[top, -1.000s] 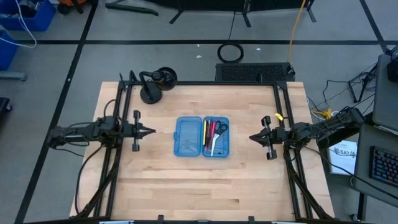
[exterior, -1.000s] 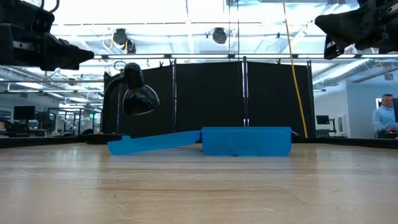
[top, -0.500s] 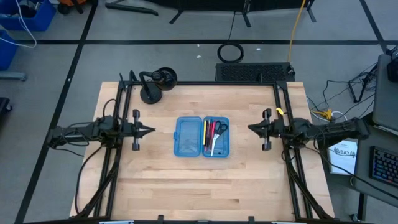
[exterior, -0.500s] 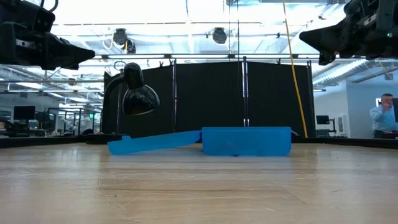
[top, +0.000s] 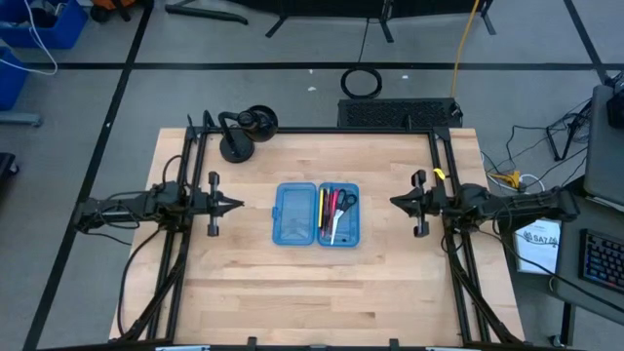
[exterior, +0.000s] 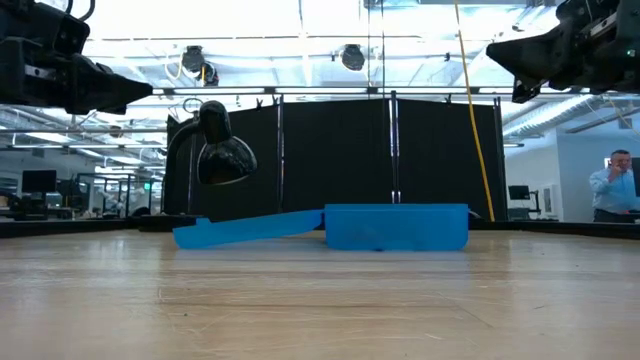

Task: Pick & place school supplies into a supply box
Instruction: Return to Home Position

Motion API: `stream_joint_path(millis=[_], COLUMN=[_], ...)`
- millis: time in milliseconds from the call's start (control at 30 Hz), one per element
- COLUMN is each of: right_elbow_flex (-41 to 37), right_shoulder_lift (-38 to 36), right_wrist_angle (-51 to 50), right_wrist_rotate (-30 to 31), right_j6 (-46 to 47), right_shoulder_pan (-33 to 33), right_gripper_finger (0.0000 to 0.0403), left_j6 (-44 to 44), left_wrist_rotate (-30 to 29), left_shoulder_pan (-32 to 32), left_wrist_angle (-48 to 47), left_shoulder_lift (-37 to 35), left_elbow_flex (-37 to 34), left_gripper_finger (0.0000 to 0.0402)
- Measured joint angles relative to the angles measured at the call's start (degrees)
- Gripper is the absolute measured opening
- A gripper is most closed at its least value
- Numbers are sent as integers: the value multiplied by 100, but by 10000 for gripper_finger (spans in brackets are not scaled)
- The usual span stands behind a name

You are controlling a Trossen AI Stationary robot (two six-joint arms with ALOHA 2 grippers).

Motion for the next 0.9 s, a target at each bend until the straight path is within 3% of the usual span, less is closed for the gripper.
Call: stream_joint_path(millis=[433, 667, 900], right_elbow_flex=[0, 0, 0], right_shoulder_lift=[-110, -110, -103], right_wrist_angle=[-105, -248, -421], right_wrist_rotate=[-2, 31, 31], right_j6=[-166, -172, 513], right_shoulder_pan=[83, 84, 83], right_gripper_finger=[0, 0, 0], left_j6=[-158, -1053, -1191], left_wrist_rotate=[242, 103, 103], left_shoulder_pan=[0, 0, 0], left_wrist_angle=[-8, -14, -15], left_shoulder_lift=[7, 9, 9], left_elbow_flex=[0, 0, 0], left_gripper_finger=[1, 22, 29])
